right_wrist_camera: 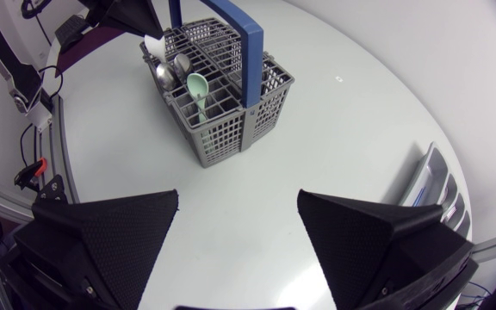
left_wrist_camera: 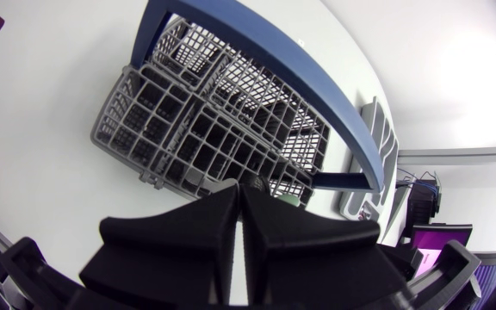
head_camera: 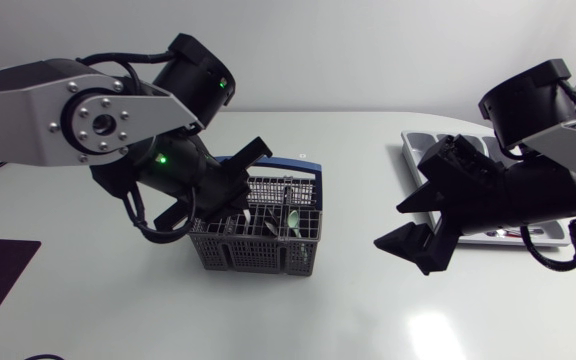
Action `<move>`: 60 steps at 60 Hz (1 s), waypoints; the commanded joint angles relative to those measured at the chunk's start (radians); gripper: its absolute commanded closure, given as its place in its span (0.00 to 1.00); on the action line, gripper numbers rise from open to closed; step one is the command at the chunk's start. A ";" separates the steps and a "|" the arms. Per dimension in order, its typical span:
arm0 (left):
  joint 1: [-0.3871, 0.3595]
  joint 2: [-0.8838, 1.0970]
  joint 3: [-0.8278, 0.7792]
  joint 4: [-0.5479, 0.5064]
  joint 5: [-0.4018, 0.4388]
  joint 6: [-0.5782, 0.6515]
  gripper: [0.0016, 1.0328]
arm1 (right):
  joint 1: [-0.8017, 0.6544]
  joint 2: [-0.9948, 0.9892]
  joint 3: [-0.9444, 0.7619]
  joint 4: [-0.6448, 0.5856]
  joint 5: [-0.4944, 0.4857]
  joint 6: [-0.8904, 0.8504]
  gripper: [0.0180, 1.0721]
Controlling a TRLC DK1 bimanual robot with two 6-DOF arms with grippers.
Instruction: Unload the cutlery basket into the drawer organizer.
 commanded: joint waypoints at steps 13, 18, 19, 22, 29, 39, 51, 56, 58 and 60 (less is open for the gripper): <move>0.014 -0.075 -0.025 0.006 0.030 -0.034 0.96 | 0.018 -0.009 -0.024 0.016 0.012 0.032 0.05; 0.015 -0.085 -0.027 0.006 0.031 -0.037 0.96 | 0.023 -0.009 -0.024 0.016 0.013 0.033 0.05; 0.015 -0.087 -0.027 0.006 0.033 -0.037 0.96 | 0.023 -0.009 -0.024 0.016 0.015 0.033 0.05; 0.014 -0.098 -0.028 0.006 0.033 -0.038 0.96 | 0.025 -0.010 -0.024 0.016 0.017 0.033 0.05; 0.012 -0.131 -0.030 0.006 0.039 -0.043 0.96 | 0.026 -0.012 -0.024 0.017 0.018 0.033 0.05; 0.011 -0.173 -0.024 0.003 0.043 -0.046 0.96 | 0.041 -0.021 -0.030 0.029 0.018 0.032 0.05; 0.003 -0.214 -0.014 -0.015 0.043 -0.049 0.96 | 0.057 -0.024 -0.035 0.045 0.021 0.032 0.05; -0.002 -0.231 -0.013 -0.020 0.043 -0.050 0.96 | 0.068 -0.030 -0.038 0.057 0.021 0.032 0.05; -0.005 -0.237 -0.011 -0.021 0.043 -0.052 0.96 | 0.072 -0.035 -0.039 0.059 0.021 0.030 0.05; -0.009 -0.243 -0.010 -0.025 0.043 -0.054 0.96 | 0.080 -0.041 -0.041 0.062 0.021 0.030 0.05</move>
